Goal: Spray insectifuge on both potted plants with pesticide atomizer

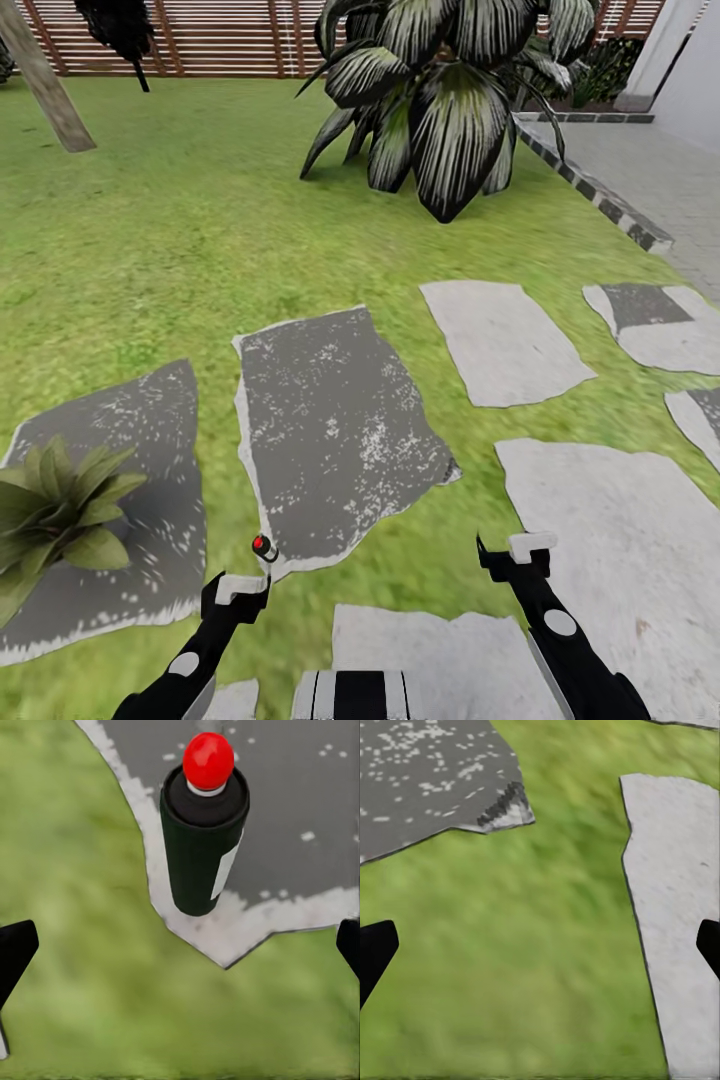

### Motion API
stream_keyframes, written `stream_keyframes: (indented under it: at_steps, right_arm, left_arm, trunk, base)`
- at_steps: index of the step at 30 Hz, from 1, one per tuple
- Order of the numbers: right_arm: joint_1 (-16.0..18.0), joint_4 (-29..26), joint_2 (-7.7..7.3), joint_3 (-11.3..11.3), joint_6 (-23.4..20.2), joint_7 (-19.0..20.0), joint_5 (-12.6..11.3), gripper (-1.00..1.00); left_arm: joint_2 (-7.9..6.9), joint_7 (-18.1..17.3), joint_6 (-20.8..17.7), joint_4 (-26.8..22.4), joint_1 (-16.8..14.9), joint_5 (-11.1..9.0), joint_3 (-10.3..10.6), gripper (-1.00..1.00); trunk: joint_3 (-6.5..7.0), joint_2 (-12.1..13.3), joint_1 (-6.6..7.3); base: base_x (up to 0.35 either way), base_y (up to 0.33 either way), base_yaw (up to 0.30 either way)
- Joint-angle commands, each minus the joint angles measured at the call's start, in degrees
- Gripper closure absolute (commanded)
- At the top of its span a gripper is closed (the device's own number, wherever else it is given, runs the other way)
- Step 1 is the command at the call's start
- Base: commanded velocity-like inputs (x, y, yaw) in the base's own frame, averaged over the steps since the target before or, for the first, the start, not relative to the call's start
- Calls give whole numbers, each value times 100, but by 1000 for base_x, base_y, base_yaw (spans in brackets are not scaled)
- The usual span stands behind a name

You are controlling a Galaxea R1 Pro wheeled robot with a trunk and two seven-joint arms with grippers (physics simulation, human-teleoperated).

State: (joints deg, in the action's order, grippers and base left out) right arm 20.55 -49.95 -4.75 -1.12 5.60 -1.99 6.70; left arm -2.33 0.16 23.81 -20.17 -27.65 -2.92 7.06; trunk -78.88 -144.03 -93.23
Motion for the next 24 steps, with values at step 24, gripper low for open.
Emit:
stream_keyframes:
  at_steps: [24]
  right_arm:
    - [2, 14, 1, -2, 11, -21, 60, -100]
  left_arm:
    - [-4, 2, 27, 4, -3, -23, 41, -100]
  trunk:
    - [-106, -3, -1]
  base:
    - [57, 0, 0]
